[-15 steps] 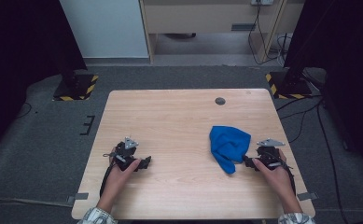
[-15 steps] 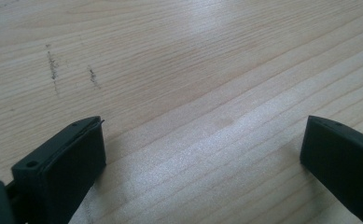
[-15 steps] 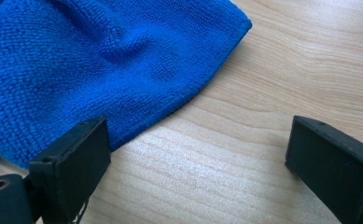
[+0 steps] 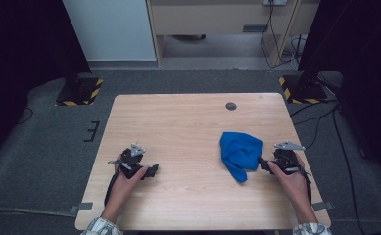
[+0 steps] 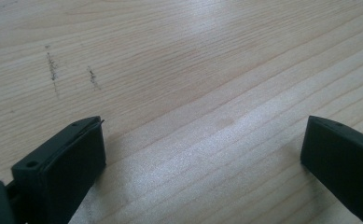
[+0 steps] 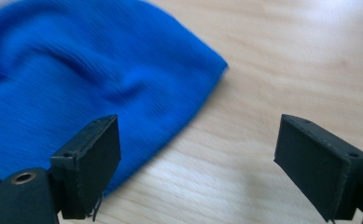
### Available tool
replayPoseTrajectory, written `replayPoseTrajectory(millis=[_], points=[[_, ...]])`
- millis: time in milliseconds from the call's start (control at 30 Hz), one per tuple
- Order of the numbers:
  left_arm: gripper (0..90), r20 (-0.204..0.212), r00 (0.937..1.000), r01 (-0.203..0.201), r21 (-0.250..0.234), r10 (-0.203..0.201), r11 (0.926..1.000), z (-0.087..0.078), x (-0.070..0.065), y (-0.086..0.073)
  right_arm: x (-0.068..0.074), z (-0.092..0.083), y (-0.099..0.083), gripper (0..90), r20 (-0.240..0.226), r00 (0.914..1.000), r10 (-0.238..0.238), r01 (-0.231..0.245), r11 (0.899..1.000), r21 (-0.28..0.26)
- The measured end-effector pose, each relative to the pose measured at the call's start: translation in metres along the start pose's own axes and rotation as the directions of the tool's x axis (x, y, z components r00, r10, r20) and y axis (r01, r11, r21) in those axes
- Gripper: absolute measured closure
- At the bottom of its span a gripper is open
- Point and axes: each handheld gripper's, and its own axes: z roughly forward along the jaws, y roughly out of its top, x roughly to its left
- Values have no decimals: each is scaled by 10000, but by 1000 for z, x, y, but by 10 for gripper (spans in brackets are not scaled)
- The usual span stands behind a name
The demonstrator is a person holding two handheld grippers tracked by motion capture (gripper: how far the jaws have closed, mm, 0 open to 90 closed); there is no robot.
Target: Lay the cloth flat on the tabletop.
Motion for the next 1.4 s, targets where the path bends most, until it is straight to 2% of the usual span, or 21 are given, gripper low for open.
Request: replayPoseTrajectory(millis=[100,167,200,233,367,433,567,633,667,700,767,933,967,1000,1033,1067,1100,1133,1167,1267,1400], points=[[0,4,10000,-2,1,2,10000,0,0,0,6,-6,6,131,-317,9995,29,-43,9990,-444],[0,2,10000,-7,1,7,10000,0,0,0,12,-7,10,114,-743,9972,19,-72,9975,-705],[0,2,10000,-7,1,7,10000,0,0,0,12,-7,10,114,-743,9972,19,-72,9975,-705],[0,2,10000,-10,1,10,10000,0,0,0,21,-8,16,100,-1189,9929,73,-186,9953,-946],[0,8,10000,-13,4,13,10000,0,0,0,33,-6,22,88,-1543,9879,-134,-45,9933,-1154],[0,18,10000,-24,2,24,10000,0,0,0,46,2,27,87,-1820,9826,-364,167,9939,-1086],[0,19,10000,-27,6,27,10000,0,0,0,53,9,27,88,-1969,9789,-539,368,9953,-891],[0,18,10000,-23,4,23,10000,0,0,0,61,21,24,96,-2027,9758,-825,759,9963,-404],[0,18,10000,-23,4,23,10000,0,0,0,61,21,24,96,-2027,9758,-825,759,9963,-404],[0,17,10000,-26,3,26,10000,0,0,0,64,26,21,106,-2059,9747,-873,881,9961,-50],[0,17,10000,-26,4,26,10000,0,0,0,66,34,18,118,-2072,9739,-928,999,9947,239],[0,17,10000,-27,4,27,10000,0,0,0,68,42,15,172,-1857,9766,-1085,1212,9909,584],[0,17,10000,-27,2,27,10000,0,0,0,69,42,15,285,-1704,9753,-1405,1501,9877,448],[0,17,10000,-27,2,27,10000,0,0,0,69,42,15,285,-1704,9753,-1405,1501,9877,448],[0,16,10000,-28,5,28,10000,0,0,0,68,40,15,474,-1769,9730,-1482,1556,9874,283],[0,16,10000,-28,5,28,10000,0,0,0,68,40,15,474,-1769,9730,-1482,1556,9874,283],[0,16,10000,-29,5,29,10000,0,0,0,67,39,15,603,-1942,9705,-1431,1485,9888,137],[0,16,10000,-29,5,29,10000,0,0,0,67,39,15,603,-1942,9705,-1431,1485,9888,137],[0,17,10000,-27,5,27,10000,0,0,0,66,39,13,710,-2217,9647,-1421,1461,9893,12],[0,16,10000,-27,4,27,10000,0,0,0,67,37,13,777,-2455,9585,-1449,1475,9890,-79],[0,18,10000,-27,5,27,10000,0,0,0,71,29,18,794,-2669,9509,-1564,1473,9876,-541]])
